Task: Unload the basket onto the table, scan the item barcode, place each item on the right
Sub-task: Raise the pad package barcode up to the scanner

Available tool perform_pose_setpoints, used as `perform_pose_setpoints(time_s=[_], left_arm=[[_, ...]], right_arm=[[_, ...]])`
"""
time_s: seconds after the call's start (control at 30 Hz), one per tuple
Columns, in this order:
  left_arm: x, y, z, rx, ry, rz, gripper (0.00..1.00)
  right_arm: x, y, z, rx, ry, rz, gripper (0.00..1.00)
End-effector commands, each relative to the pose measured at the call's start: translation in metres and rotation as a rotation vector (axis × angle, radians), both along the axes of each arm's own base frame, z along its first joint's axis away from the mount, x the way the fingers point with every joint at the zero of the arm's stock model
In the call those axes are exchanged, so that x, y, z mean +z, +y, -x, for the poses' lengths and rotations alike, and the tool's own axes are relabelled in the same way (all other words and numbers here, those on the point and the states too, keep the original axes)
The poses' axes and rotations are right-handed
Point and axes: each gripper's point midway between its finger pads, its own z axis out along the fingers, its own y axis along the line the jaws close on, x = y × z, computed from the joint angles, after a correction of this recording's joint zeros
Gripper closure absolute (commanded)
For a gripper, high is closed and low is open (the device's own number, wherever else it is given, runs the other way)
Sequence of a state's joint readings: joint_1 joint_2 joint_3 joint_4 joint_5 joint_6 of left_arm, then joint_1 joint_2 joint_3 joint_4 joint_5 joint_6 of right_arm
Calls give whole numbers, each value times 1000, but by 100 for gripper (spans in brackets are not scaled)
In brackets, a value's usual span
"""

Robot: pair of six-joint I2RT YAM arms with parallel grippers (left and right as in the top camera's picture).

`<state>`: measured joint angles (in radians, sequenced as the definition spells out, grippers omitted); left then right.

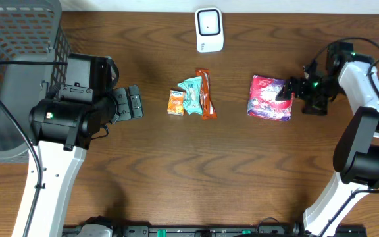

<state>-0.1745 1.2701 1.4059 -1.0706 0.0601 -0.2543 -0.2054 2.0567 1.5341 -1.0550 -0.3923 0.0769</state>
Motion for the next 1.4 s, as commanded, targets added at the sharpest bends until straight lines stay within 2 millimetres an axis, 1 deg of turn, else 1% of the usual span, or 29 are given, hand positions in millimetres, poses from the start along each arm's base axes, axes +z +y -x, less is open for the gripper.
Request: perform_pose_setpoints(time_s=[0.0, 0.07, 0.1, 0.13, 0.17, 0.23, 0.27, 0.3, 0.33, 0.37, 0.4, 0.47, 0.53, 0.6, 0.7, 0.77, 0.87, 0.9, 1.0, 1.07, 1.13, 1.2, 1.27, 1.37], left_arm=[[-2, 3, 0, 3, 5, -15, 2], [-2, 3, 0, 3, 5, -15, 2], [-2, 3, 0, 3, 5, -15, 2], [-2, 3, 0, 3, 5, -15, 2], [-2, 3, 0, 3, 5, -15, 2], [-2, 3, 0, 3, 5, -15, 2], [-2, 3, 0, 3, 5, -15, 2], [-2, 3, 0, 3, 5, -15, 2], [-2, 3, 0, 3, 5, -15, 2], [-2, 3, 0, 3, 5, -15, 2], [-2, 3, 0, 3, 5, -15, 2], [-2, 3, 0, 3, 5, -15, 2], [-2, 3, 0, 3, 5, -15, 2], [-2, 3, 0, 3, 5, -15, 2], [-2, 3, 0, 3, 5, -15, 2], [-2, 3, 0, 3, 5, -15, 2], [-2, 3, 0, 3, 5, -15, 2], [-2, 3, 0, 3, 5, -15, 2], [-2, 3, 0, 3, 5, -15, 2], [-2, 3, 0, 3, 5, -15, 2], [-2, 3, 0, 3, 5, -15, 2], [-2, 3, 0, 3, 5, -15, 2], [-2, 3, 0, 3, 5, -15, 2], [-2, 3, 0, 3, 5, -15, 2]], right_arm=[[-7, 25, 2, 43, -44, -126, 1], [-16, 34, 2, 51, -70, -159, 1], [-21, 38, 2, 49, -79, -171, 4], [-26, 41, 3, 51, -87, -178, 9], [-31, 43, 4, 47, -89, -180, 17], [-40, 48, 7, 27, -81, -183, 39], [-43, 50, 9, 21, -77, -184, 52], [-46, 53, 10, 17, -74, -185, 69], [-47, 56, 10, 13, -70, -186, 88], [-47, 58, 10, 6, -64, -188, 99], [-46, 61, 8, -7, -61, -193, 99], [-38, 70, 1, -19, -74, -230, 99], [-26, 79, -9, -19, -98, -274, 99], [-8, 88, -23, -18, -133, -323, 99], [26, 103, -49, -29, -193, -403, 99], [46, 109, -68, -67, -226, -423, 99], [77, 122, -103, -122, -319, -463, 99], [89, 129, -115, -138, -361, -486, 99], [114, 148, -142, -161, -480, -530, 99], [122, 159, -158, -196, -557, -500, 99], [123, 166, -170, -275, -603, -435, 99], [121, 173, -177, -348, -620, -390, 99], [123, 181, -183, -385, -670, -353, 99], [134, 195, -194, -395, -765, -346, 99]])
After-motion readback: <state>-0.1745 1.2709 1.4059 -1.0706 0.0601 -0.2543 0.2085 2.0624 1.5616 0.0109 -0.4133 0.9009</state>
